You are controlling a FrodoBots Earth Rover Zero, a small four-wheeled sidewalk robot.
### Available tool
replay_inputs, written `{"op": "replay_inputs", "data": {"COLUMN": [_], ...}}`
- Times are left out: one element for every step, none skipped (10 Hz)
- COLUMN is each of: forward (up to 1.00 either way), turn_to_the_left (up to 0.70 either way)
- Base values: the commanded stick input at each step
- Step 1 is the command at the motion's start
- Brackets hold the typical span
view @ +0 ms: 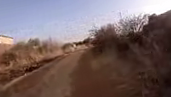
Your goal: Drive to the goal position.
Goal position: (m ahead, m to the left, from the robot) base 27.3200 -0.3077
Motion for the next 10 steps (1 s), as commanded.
{"op": "replay_inputs", "data": {"forward": [0.7,0.7,0.7,0.7,0.7,0.7,0.7,0.7,0.7,0.7], "turn_to_the_left": [0.06,0.0,0.0,0.0,0.0,0.0,0.0,0.0,0.0,0.0]}}
